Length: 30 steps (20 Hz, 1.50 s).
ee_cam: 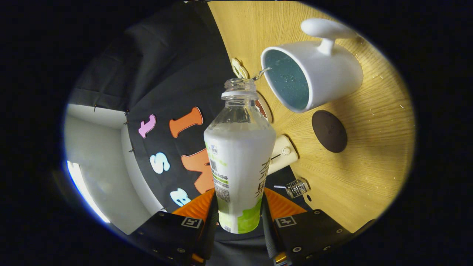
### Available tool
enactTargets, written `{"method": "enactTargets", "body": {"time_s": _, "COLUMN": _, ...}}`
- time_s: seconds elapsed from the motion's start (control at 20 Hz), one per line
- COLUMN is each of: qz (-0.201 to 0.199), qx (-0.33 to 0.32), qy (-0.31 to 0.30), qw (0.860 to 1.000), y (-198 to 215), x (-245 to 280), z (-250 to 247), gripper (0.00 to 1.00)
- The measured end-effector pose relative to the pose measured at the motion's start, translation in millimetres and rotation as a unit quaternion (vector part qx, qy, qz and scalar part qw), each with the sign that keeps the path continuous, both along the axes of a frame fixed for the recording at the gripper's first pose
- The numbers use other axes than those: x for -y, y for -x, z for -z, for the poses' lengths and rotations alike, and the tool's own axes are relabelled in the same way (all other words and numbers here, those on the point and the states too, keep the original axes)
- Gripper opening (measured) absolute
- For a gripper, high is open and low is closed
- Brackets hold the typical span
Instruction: Take the bottle from table, then pour the juice into the cup, finally place the bottle on the coaster
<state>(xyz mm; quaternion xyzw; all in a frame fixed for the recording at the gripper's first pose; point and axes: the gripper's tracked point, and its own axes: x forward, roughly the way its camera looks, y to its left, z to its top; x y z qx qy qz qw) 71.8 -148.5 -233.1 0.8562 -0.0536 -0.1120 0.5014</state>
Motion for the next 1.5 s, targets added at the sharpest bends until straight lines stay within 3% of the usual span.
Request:
{"method": "enactTargets", "body": {"time_s": 1.0, "qz": 0.022, "qx": 0.022, "qy": -0.094, "qw": 0.995, "y": 9, "x": 14, "z": -15, "gripper": 0.57}}
{"method": "enactTargets", "body": {"time_s": 1.35, "qz": 0.021, "qx": 0.022, "qy": -0.104, "qw": 0.994, "y": 8, "x": 13, "z": -16, "gripper": 0.57}}
{"method": "enactTargets", "body": {"time_s": 1.5, "qz": 0.006, "qx": -0.005, "qy": -0.079, "qw": 0.997, "y": 2, "x": 7, "z": -8, "gripper": 0.57}}
